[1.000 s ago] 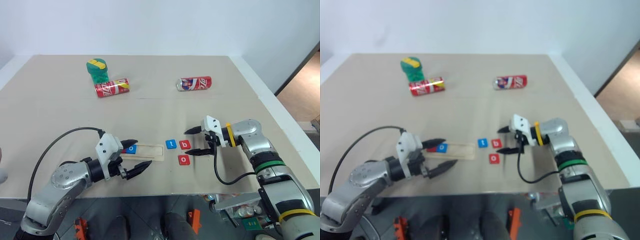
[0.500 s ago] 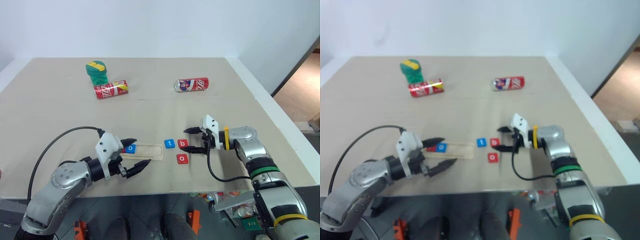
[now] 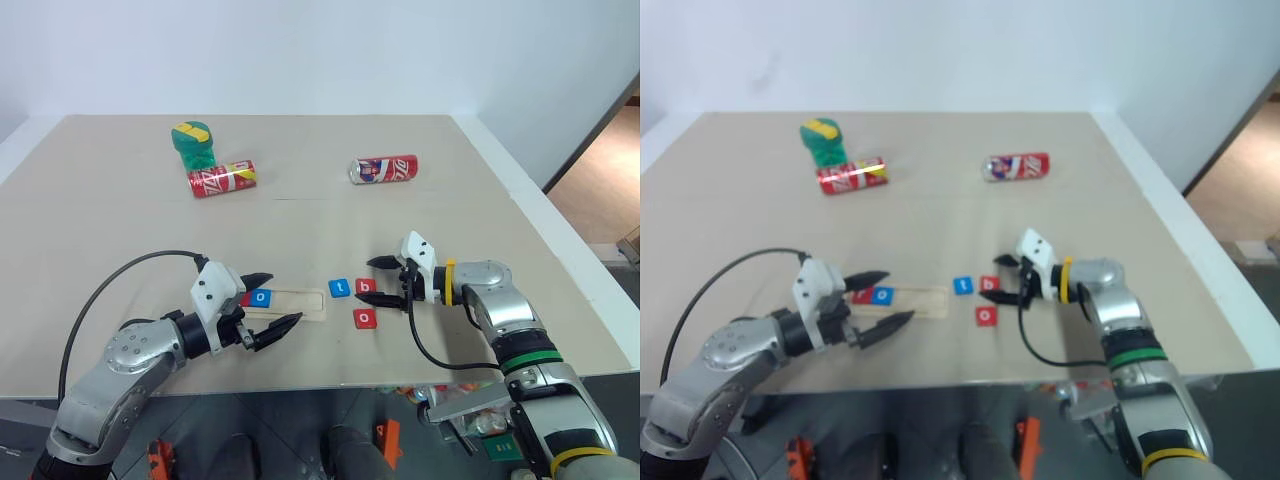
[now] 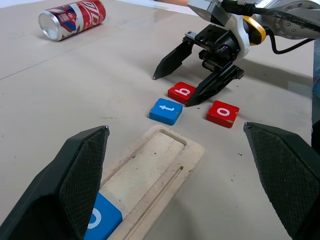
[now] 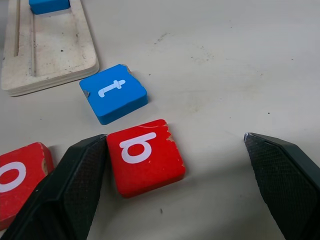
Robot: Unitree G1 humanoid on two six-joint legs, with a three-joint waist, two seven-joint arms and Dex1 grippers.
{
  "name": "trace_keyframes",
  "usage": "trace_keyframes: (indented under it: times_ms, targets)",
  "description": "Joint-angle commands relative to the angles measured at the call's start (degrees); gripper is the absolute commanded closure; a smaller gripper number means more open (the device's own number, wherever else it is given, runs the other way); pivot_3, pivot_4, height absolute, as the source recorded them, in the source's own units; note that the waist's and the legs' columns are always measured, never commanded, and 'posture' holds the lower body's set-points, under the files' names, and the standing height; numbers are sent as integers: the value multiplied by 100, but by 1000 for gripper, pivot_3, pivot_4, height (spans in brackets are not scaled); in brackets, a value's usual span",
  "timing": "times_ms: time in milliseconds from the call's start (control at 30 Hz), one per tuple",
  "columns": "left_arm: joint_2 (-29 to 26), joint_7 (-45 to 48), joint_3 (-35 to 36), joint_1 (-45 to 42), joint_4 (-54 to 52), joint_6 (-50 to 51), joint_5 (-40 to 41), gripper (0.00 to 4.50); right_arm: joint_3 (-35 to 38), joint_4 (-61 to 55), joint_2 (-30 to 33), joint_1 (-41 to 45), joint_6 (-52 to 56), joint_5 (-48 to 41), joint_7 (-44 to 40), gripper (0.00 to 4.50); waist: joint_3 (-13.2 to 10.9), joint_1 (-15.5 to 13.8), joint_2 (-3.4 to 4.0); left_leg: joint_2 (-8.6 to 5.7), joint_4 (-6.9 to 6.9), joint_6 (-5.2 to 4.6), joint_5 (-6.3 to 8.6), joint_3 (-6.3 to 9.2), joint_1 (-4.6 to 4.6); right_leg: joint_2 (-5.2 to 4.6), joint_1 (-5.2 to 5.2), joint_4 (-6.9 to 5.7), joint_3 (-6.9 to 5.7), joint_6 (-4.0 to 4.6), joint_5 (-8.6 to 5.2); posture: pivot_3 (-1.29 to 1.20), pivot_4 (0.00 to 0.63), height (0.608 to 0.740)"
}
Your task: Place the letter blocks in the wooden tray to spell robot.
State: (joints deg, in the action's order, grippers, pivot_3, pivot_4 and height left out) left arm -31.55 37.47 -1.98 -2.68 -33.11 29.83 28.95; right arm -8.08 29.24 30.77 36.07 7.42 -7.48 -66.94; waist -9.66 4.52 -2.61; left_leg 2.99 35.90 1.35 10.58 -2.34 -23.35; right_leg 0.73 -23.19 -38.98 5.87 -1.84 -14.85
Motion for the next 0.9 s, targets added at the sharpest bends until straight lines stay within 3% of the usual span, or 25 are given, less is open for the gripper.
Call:
trace_keyframes:
  times_ms: [33,100,167,300,333,400,667,900]
  targets:
    - [-19,19,28,51,-86,-176,-93,0,73,-995,170,-623,772,75,479,267,0,0,0,0,-1,0,0,0,0,0,0,0,0,0,-1,0,150,740]
    - [-22,13,16,55,-90,-173,-110,0,102,-1293,174,-789,922,96,669,267,0,-12,-1,-2,-6,1,1,3,-1,-1,0,0,-2,0,-6,0,150,740]
    - [-18,2,10,74,-112,-166,-123,0,176,-1714,151,-1033,1190,103,937,630,1,-21,-1,-3,-10,3,2,6,-2,-2,-1,0,-3,-6,-9,0,150,740]
    - [-18,3,-3,123,-147,-168,-155,0,269,-2332,136,-1401,1575,34,1304,1896,3,-29,-4,-6,-13,7,4,7,-2,-6,-2,1,-3,-2,-18,0,150,740]
    - [-21,4,-9,130,-152,-165,-164,0,273,-2440,146,-1462,1644,19,1378,2471,3,-29,-5,-8,-13,6,4,7,-2,-7,-2,1,-1,-3,-18,0,150,740]
    - [-23,6,-18,147,-162,-163,-177,0,282,-2596,160,-1562,1736,-33,1463,2913,3,-29,-5,-11,-9,6,4,8,-2,-11,-1,1,1,-3,-18,0,150,740]
    - [-4,-9,12,170,-92,-229,-237,0,352,-2834,239,-1658,1732,-136,1610,2962,4,-34,-9,-22,-12,6,4,8,-5,-22,-2,5,8,-12,-23,0,150,740]
    - [163,-404,593,402,0,-580,-401,0,236,-2705,193,-367,1726,-243,1363,2962,-11,-4,-8,-20,-16,6,4,6,-12,-20,-17,5,18,-15,-19,0,150,740]
